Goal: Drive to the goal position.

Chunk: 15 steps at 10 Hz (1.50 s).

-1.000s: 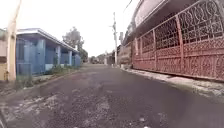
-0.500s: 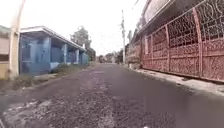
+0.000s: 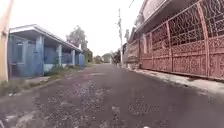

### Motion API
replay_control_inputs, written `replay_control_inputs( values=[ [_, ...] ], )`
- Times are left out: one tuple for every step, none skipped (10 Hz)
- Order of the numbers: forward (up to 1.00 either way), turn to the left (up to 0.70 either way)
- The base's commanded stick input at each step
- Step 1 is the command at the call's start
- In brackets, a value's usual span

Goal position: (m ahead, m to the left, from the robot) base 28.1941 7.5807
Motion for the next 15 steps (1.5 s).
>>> replay_control_inputs(
  values=[
    [0.85, 0.0],
    [0.85, 0.0],
    [0.85, 0.0],
    [0.85, 0.0],
    [0.85, 0.0],
    [0.85, 0.0],
    [0.85, 0.0],
    [0.85, 0.0],
    [0.85, 0.0],
    [0.85, 0.0],
    [0.85, 0.0],
    [0.85, 0.0],
    [0.85, 0.0],
    [0.85, 0.0],
    [0.85, 0.0]
  ],
)
